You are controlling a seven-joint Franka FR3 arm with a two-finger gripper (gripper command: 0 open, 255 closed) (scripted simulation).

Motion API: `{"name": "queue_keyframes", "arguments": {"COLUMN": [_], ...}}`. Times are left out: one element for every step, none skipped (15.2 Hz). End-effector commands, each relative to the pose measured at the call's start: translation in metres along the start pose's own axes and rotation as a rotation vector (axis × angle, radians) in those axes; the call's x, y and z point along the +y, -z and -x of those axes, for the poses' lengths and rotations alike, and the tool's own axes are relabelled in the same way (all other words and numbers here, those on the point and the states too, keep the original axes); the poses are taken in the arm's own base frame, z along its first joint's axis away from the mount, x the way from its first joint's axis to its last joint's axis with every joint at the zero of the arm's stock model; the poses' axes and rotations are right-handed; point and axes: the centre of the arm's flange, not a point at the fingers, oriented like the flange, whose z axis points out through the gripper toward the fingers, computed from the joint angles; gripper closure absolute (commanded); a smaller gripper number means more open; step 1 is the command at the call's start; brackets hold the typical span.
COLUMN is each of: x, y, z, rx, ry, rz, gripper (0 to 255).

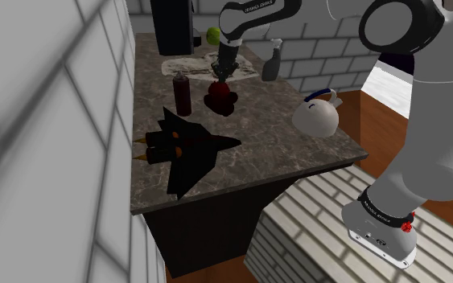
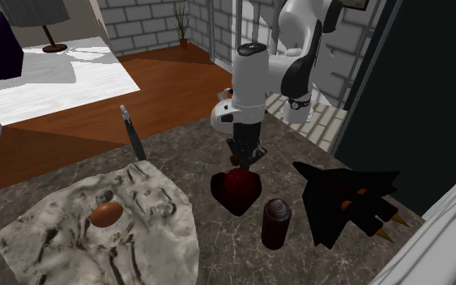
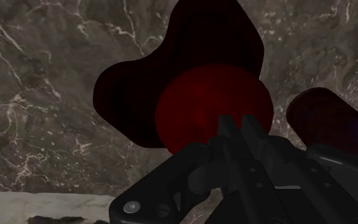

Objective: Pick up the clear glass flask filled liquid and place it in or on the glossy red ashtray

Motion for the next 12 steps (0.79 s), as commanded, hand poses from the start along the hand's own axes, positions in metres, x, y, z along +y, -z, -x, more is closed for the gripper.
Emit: {"name": "queue_keyframes", "arguments": {"x": [0.0002, 0.0002, 0.0002, 0.0002, 0.0002, 0.0002, 0.0002, 0.0002, 0.0002, 0.0002, 0.0002, 0.0002], "y": [-0.0098, -0.0098, -0.0098, -0.0098, -0.0098, -0.0098, -0.0098, -0.0098, -0.0098, -0.0098, -0.0098, -0.0098], "z": [0.0017, 0.0018, 0.0017, 0.0017, 0.0017, 0.0017, 0.0017, 0.0017, 0.0018, 0.0017, 0.0017, 0.0017], "rx": [0.001, 0.001, 0.001, 0.001, 0.001, 0.001, 0.001, 0.001, 0.001, 0.001, 0.001, 0.001], "ry": [0.0, 0.0, 0.0, 0.0, 0.0, 0.0, 0.0, 0.0, 0.0, 0.0, 0.0, 0.0], "rz": [0.0, 0.0, 0.0, 0.0, 0.0, 0.0, 0.0, 0.0, 0.0, 0.0, 0.0, 0.0], "gripper": [255, 255, 255, 255, 255, 255, 255, 255, 0, 0, 0, 0]}}
